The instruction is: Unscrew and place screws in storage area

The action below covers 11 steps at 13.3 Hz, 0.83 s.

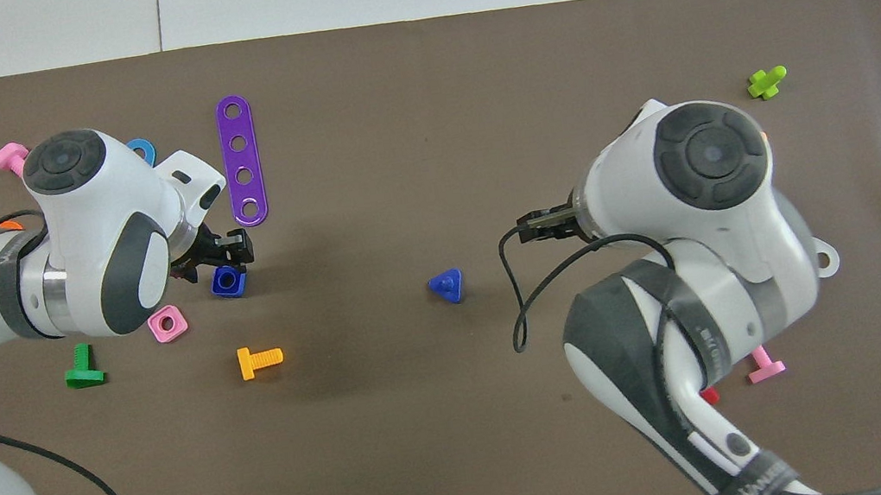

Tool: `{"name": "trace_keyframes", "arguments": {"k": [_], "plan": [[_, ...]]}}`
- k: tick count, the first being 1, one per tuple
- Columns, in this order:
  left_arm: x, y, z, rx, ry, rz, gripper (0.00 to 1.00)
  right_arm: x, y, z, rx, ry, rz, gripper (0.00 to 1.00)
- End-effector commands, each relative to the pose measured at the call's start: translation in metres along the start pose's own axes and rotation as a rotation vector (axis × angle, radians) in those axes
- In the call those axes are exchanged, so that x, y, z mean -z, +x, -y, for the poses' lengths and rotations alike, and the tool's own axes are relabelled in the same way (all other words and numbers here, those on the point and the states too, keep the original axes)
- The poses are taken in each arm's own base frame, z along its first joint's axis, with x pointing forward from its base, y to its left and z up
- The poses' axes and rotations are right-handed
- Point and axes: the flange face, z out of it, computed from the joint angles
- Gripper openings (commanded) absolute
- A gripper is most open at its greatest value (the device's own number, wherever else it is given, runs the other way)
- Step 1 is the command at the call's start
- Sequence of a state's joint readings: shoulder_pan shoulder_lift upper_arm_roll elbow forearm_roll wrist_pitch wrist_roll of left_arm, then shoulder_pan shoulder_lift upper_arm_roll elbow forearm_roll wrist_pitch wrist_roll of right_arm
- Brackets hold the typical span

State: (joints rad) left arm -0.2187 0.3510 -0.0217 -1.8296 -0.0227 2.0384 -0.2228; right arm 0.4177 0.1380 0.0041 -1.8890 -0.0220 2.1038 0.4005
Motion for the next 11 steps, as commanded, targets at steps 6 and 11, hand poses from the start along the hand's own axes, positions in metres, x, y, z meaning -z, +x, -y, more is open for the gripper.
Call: {"name": "trace_keyframes", "arguments": {"k": [6,11], "plan": [[0.103,0.003,0.104,0.103,-0.023,0.022,1.0,-0.088,-0.022,0.101,-0.007,0.022,-0.04,0.91],[0.156,-0.03,0.188,0.044,-0.02,0.075,1.0,-0.121,-0.035,0.124,-0.005,0.0,-0.043,0.72]]}}
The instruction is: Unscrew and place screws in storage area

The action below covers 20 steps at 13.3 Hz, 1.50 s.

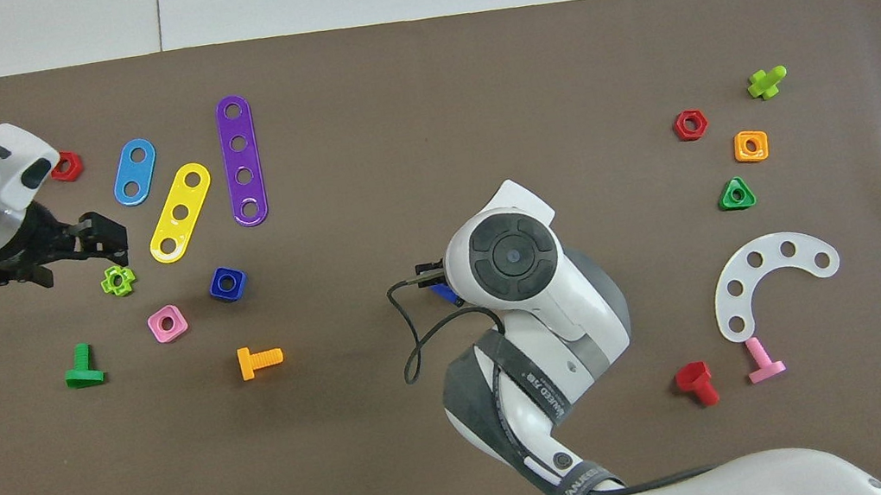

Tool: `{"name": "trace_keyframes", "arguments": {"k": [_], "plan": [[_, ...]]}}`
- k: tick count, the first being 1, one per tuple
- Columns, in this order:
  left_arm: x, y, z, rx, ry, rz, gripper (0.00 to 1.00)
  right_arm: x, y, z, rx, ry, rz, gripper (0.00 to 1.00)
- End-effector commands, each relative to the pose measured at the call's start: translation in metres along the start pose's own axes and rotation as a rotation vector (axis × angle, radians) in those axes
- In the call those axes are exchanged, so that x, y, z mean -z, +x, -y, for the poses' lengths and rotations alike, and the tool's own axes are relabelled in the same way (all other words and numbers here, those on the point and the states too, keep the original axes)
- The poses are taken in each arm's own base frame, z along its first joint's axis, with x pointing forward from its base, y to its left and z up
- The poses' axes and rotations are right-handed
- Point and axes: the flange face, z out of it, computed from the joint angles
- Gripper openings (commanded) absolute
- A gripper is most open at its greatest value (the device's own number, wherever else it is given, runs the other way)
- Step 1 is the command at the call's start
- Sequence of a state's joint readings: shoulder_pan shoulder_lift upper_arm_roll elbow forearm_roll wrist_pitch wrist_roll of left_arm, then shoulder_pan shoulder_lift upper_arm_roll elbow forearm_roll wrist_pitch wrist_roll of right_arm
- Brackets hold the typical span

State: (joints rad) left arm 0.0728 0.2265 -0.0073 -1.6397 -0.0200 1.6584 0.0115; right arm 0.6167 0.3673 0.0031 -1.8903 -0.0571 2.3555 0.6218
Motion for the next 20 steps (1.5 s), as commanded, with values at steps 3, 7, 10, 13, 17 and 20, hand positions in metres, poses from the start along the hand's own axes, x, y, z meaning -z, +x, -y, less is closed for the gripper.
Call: {"name": "trace_keyframes", "arguments": {"k": [3,7,10,13,17,20], "plan": [[0.088,-0.024,-0.012,-0.039,0.039,-0.038,1.0,-0.003,-0.002,0.004,-0.011,-0.01,-0.016,0.5],[0.143,-0.029,-0.035,-0.074,0.049,-0.161,1.0,0.009,0.001,-0.002,-0.021,-0.011,-0.018,0.0],[0.159,-0.032,-0.042,-0.086,0.051,-0.221,1.0,0.044,0.018,-0.042,-0.061,-0.022,-0.019,0.0],[0.146,-0.042,-0.045,-0.092,0.051,-0.195,1.0,0.061,0.02,-0.093,-0.095,-0.043,0.0,0.0],[0.132,-0.066,-0.056,-0.114,0.058,-0.164,1.0,0.048,0.032,-0.179,-0.054,-0.062,0.026,0.0],[0.142,-0.065,-0.058,-0.119,0.057,-0.208,1.0,0.046,0.044,-0.231,-0.01,-0.067,0.035,0.0]]}}
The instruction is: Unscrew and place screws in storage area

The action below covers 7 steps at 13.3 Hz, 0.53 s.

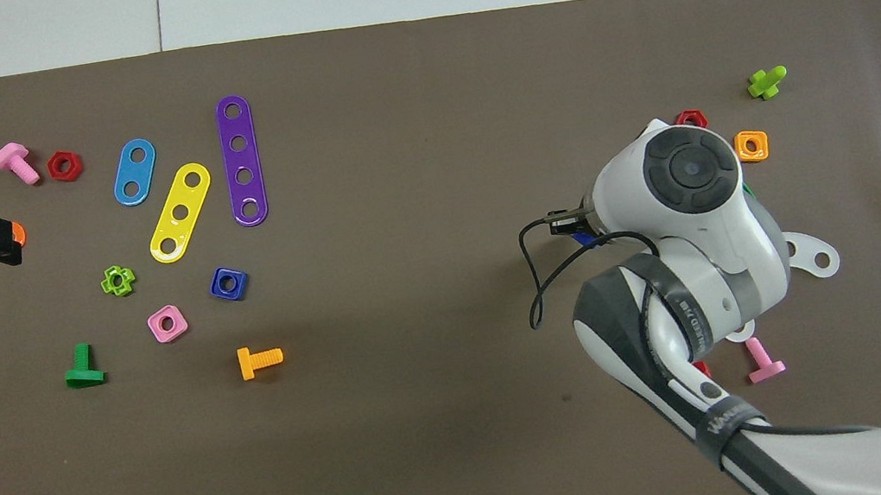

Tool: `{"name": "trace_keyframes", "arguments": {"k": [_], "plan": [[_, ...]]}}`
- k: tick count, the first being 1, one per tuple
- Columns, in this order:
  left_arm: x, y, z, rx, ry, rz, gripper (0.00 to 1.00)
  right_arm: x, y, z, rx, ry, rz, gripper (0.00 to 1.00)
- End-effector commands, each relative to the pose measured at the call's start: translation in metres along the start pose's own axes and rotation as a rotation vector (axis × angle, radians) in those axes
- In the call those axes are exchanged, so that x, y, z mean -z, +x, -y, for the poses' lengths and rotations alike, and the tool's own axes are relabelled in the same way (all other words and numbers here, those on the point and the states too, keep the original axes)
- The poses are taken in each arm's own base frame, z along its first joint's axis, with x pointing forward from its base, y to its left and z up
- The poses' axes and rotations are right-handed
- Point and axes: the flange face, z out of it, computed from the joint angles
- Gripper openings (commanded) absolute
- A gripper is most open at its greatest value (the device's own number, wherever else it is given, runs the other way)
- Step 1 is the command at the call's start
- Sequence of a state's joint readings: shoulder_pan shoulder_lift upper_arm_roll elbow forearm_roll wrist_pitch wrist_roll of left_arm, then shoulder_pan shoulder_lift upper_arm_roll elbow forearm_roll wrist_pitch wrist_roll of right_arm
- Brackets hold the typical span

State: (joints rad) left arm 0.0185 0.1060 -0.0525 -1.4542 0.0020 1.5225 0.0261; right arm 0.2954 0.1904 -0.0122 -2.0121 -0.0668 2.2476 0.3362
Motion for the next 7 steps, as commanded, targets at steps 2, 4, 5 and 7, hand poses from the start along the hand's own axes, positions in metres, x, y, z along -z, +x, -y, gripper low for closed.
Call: {"name": "trace_keyframes", "arguments": {"k": [2,4,5,7], "plan": [[0.006,-0.007,0.0,-0.004,0.025,-0.049,1.0,-0.006,0.004,-0.057,0.014,-0.009,0.0,0.0],[0.007,-0.008,0.004,0.003,0.024,-0.054,1.0,-0.01,0.007,-0.086,0.006,-0.012,0.009,0.0],[0.007,-0.008,0.005,0.005,0.024,-0.052,1.0,-0.015,0.007,-0.092,0.0,-0.011,0.019,0.0],[0.007,-0.008,0.005,0.005,0.024,-0.057,1.0,-0.02,0.008,-0.098,-0.017,-0.001,0.005,0.0]]}}
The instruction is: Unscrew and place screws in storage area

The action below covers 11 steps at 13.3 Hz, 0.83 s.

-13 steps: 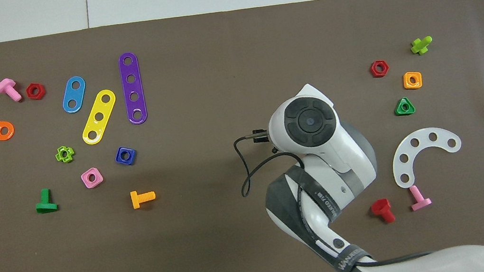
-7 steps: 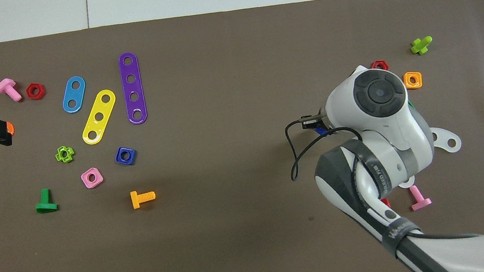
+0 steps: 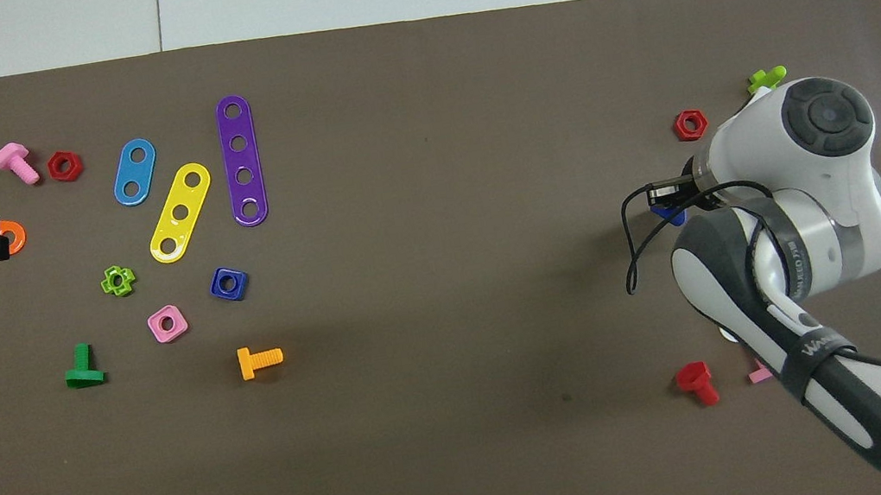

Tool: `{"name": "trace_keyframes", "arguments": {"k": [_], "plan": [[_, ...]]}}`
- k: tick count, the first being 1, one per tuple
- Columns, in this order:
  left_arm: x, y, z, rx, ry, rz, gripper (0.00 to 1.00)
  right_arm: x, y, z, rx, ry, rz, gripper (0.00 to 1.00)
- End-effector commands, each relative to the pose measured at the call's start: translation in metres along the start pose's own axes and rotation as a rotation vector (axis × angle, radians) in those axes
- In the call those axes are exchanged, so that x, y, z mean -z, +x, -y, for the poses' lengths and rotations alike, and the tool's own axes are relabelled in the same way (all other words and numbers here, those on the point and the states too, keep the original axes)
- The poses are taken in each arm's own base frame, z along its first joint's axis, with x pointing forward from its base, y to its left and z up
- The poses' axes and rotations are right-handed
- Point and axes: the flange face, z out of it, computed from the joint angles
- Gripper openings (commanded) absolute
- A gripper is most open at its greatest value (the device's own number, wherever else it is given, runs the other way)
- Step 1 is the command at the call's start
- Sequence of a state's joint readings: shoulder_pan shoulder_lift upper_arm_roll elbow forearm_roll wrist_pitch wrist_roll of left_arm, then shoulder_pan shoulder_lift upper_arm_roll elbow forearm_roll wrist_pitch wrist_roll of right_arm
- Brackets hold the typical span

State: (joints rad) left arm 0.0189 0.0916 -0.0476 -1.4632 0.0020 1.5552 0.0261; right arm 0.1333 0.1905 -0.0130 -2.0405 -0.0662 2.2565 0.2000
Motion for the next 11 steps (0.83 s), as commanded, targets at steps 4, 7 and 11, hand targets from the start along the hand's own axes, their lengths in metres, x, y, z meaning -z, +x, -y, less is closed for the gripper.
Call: {"name": "trace_keyframes", "arguments": {"k": [4,7,11], "plan": [[-0.002,-0.007,-0.002,-0.007,0.022,-0.014,1.0,-0.027,-0.012,-0.02,0.005,0.011,-0.008,0.0],[-0.011,-0.013,-0.005,-0.032,0.021,-0.005,1.0,-0.031,-0.014,-0.021,0.003,0.012,-0.009,0.0],[-0.022,-0.017,-0.018,-0.055,0.022,-0.054,1.0,-0.015,-0.011,-0.018,-0.003,0.016,-0.034,0.92]]}}
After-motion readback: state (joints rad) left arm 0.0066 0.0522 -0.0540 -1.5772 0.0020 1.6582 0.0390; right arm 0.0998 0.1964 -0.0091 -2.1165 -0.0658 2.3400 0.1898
